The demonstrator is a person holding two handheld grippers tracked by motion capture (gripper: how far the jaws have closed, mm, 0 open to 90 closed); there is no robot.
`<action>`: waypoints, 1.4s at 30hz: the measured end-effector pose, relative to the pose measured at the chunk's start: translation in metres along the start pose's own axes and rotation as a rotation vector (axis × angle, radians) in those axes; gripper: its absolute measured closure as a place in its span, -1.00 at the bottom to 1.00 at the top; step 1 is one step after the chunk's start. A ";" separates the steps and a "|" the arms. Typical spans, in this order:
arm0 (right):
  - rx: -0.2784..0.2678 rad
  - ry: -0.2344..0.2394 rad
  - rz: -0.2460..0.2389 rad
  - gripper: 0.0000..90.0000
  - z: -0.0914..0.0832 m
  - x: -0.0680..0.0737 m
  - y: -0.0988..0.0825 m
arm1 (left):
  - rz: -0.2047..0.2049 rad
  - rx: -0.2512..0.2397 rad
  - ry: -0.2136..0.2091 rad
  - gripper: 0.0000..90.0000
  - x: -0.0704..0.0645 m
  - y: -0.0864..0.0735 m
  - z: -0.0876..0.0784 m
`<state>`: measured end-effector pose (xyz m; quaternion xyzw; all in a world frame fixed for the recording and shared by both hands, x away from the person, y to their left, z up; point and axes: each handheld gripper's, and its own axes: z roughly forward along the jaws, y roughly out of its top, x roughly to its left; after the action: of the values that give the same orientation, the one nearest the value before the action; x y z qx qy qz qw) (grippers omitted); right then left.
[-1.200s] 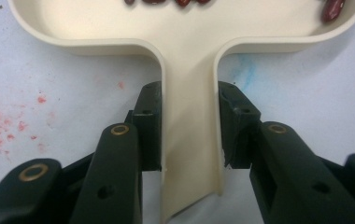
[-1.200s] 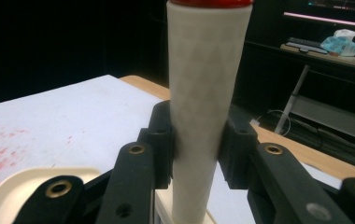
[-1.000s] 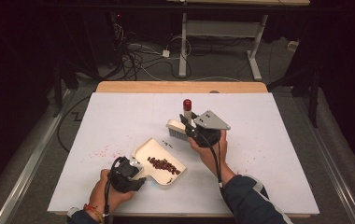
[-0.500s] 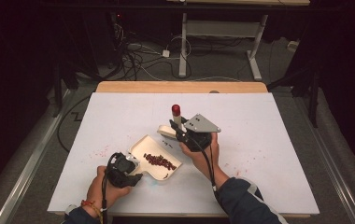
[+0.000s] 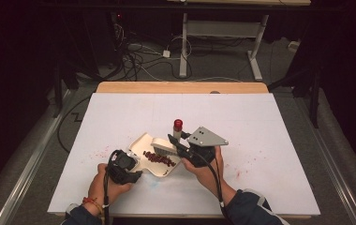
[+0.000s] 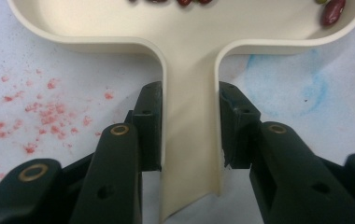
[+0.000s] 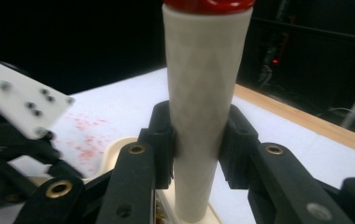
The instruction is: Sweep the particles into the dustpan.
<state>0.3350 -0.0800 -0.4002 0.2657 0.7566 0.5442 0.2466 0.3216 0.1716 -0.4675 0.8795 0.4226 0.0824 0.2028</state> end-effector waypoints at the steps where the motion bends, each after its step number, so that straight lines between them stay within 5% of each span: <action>1: -0.001 0.003 0.001 0.56 -0.002 0.001 0.002 | 0.000 0.000 0.000 0.39 0.000 0.000 0.000; 8: -0.041 -0.006 -0.006 0.56 -0.010 -0.002 0.011 | 0.003 -0.002 0.000 0.39 0.000 -0.001 0.000; 15: -0.070 -0.109 -0.025 0.56 -0.017 -0.020 0.012 | 0.006 -0.002 0.005 0.40 -0.001 0.000 0.000; 21: -0.040 -0.171 -0.051 0.56 0.001 -0.027 0.006 | 0.006 0.000 0.002 0.40 -0.001 0.000 -0.001; 26: -0.002 -0.158 -0.102 0.56 0.027 -0.019 0.001 | 0.006 0.003 0.002 0.39 0.003 -0.002 -0.004; 31: 0.006 -0.116 -0.100 0.56 0.031 -0.007 0.001 | 0.002 0.003 0.006 0.39 0.005 -0.004 -0.005; 42: -0.005 -0.013 -0.056 0.56 0.009 0.009 0.003 | -0.006 0.007 0.016 0.39 0.006 -0.004 -0.004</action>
<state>0.3352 -0.0667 -0.4010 0.2475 0.7606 0.5373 0.2674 0.3213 0.1792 -0.4653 0.8784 0.4269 0.0873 0.1965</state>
